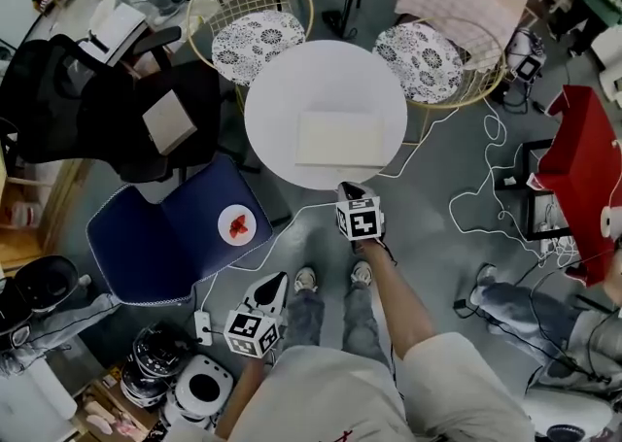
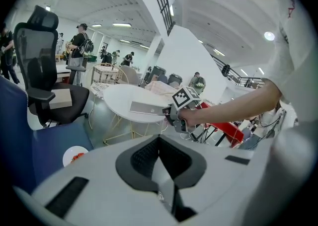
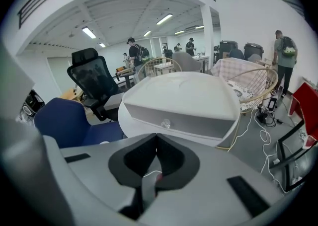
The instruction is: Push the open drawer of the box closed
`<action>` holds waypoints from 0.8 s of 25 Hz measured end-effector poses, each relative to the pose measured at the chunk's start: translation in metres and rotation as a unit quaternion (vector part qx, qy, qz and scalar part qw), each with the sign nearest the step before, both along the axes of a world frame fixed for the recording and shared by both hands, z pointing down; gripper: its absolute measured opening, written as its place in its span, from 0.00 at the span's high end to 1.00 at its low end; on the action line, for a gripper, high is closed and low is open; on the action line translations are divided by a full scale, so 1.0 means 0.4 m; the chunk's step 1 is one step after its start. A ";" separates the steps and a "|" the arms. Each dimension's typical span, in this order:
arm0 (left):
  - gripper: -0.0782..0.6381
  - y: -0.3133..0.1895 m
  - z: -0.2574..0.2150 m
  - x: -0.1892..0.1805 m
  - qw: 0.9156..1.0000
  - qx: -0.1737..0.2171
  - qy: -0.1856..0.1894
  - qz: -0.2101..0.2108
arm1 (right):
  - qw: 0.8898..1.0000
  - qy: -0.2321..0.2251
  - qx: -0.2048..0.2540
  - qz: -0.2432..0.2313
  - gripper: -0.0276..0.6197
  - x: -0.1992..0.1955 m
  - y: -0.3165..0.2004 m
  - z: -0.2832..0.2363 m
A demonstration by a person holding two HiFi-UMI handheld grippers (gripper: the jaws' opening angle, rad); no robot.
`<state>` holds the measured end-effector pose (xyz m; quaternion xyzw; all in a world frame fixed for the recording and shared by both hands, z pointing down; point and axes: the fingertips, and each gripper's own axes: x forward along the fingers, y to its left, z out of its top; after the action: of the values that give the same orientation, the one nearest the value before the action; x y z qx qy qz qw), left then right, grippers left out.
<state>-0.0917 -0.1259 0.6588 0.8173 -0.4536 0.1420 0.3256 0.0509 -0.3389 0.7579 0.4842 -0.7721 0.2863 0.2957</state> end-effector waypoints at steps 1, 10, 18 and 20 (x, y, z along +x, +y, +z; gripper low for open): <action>0.87 0.001 -0.005 0.001 1.000 0.002 0.001 -0.001 | 1.000 -0.007 0.006 -0.001 0.93 -0.002 0.004 -0.015; 0.87 -0.056 -0.077 0.050 0.998 0.050 0.009 0.028 | 0.997 -0.036 0.071 0.021 0.93 0.015 0.035 -0.187; 0.87 -0.149 -0.210 0.063 0.993 0.112 0.017 0.037 | 0.982 -0.048 0.180 0.007 0.93 -0.013 0.065 -0.452; 0.87 -0.149 -0.229 0.071 0.991 0.123 0.023 0.041 | 0.978 -0.046 0.205 0.004 0.93 -0.020 0.082 -0.506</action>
<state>-0.0631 -0.1855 0.5670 0.8720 -0.4264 0.0798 0.2267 0.0431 -0.3062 0.5556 0.5242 -0.8250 0.1453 0.1531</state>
